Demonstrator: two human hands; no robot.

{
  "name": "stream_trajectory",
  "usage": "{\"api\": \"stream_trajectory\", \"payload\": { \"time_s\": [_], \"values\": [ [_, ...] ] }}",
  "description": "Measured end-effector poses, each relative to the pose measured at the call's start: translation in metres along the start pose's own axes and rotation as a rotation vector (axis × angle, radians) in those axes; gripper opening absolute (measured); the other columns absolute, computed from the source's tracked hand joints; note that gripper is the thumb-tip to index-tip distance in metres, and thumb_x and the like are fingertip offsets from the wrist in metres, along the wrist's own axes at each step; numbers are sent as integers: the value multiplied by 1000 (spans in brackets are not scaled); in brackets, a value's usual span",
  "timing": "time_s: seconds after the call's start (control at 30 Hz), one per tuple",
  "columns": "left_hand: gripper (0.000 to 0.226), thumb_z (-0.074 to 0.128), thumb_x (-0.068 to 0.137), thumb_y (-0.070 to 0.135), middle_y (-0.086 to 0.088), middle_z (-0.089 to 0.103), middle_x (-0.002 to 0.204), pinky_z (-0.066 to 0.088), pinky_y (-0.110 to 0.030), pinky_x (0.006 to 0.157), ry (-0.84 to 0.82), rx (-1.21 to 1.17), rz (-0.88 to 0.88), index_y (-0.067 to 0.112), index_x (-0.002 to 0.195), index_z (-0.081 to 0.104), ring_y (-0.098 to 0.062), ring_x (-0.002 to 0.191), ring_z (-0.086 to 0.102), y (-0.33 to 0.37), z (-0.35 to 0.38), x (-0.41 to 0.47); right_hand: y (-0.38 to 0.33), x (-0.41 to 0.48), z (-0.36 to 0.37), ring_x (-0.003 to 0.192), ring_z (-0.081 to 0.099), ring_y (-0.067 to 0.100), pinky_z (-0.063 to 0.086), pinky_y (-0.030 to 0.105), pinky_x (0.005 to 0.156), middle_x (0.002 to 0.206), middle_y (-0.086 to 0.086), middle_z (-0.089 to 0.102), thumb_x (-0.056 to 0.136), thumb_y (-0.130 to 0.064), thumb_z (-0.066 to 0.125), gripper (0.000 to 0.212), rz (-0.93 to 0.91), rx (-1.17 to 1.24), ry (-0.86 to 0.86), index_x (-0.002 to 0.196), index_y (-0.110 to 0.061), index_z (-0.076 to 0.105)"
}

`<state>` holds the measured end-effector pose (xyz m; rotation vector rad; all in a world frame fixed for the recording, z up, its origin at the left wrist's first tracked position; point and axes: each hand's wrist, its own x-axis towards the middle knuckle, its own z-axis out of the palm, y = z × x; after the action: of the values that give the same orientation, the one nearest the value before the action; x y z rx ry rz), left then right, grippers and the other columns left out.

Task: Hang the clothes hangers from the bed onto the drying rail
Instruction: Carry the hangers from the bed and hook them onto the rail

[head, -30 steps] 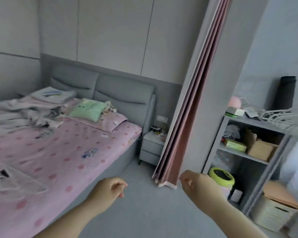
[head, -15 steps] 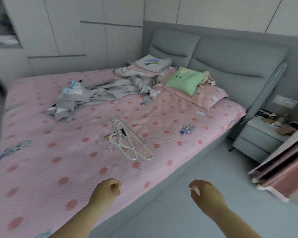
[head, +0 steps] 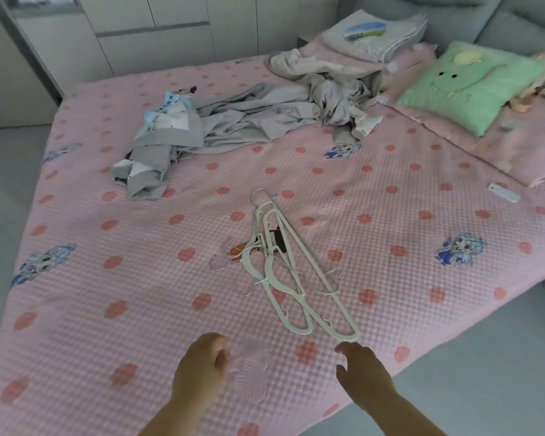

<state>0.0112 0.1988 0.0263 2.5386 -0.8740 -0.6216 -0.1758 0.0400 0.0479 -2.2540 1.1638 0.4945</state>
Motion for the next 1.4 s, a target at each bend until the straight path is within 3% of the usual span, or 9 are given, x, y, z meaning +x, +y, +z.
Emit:
{"api": "stream_trajectory", "payload": {
  "time_s": [0.27, 0.37, 0.47, 0.57, 0.7, 0.83, 0.93, 1.0, 1.4],
  "values": [
    [65, 21, 95, 49, -6, -4, 157, 4, -27, 117, -91, 263, -5, 20, 147, -5, -20, 146, 2, -40, 47, 93, -23, 123, 6, 141, 16, 15, 18, 28, 116, 151, -4, 20, 96, -18, 39, 48, -13, -51, 106, 141, -23, 24],
    [80, -9, 85, 64, -17, 34, 147, -5, -23, 114, -153, 343, 37, 15, 147, 4, -27, 135, 37, -63, 64, 112, -23, 154, 8, 144, 6, 18, 9, 31, 118, 155, -1, 13, 96, -14, 37, 52, 47, -57, 116, 144, -22, 19],
    [68, 0, 92, 55, -13, 13, 155, -8, -31, 115, -248, 443, 130, 17, 148, 7, -21, 145, 1, -88, 79, 122, -22, 172, 12, 143, 12, 16, 9, 30, 117, 153, -3, 19, 95, -14, 36, 50, 94, -94, 146, 143, -21, 21],
    [68, 0, 92, 55, -18, 61, 123, -5, -34, 116, -383, 479, 231, 14, 127, 41, -21, 145, -10, -93, 74, 125, -29, 176, 16, 132, 33, 15, 21, 27, 110, 142, -4, 38, 94, -10, 33, 46, 130, -163, 208, 138, -21, 29],
    [77, -1, 90, 58, -16, 69, 108, -9, -33, 116, -404, 506, 261, 11, 116, 55, -19, 145, -7, -94, 73, 132, -43, 174, 15, 101, 58, 16, 32, 26, 99, 110, -2, 64, 96, -14, 30, 30, 59, -261, 146, 120, -19, 48],
    [87, 5, 80, 66, -16, -4, 156, -48, -19, 71, -308, 635, 203, 10, 147, -2, -15, 141, -21, -65, 52, 137, -41, 164, -5, 75, 55, 17, 42, 25, 66, 85, -3, 63, 100, -27, 28, 29, 17, -172, 80, 109, -15, 53],
    [69, 31, 95, 43, -7, -13, 156, -38, -17, 93, -426, 456, 90, 19, 147, -8, -22, 144, -14, -52, 31, 139, -37, 151, -29, 45, 51, 12, 21, 17, 36, 46, -8, 43, 87, -21, 60, 10, -115, -305, 302, 82, -15, 64],
    [59, 35, 97, 32, -4, 1, 157, 8, -23, 115, -414, 349, 87, 23, 147, 6, -19, 145, 1, -44, 17, 141, -38, 141, -51, 19, 31, 6, -6, 8, 40, 28, -5, 32, 58, -13, 84, 25, -148, -404, 458, 50, -18, 61],
    [29, 35, 99, 27, -10, 57, 106, 40, -27, 75, -548, -398, 236, 12, 108, 57, -17, 90, 57, 174, -73, 143, -21, 38, -145, 21, 37, 4, -6, 11, 31, 30, -5, 46, 76, -30, 39, 34, -61, -188, 970, 53, -23, 63]
  ]
}}
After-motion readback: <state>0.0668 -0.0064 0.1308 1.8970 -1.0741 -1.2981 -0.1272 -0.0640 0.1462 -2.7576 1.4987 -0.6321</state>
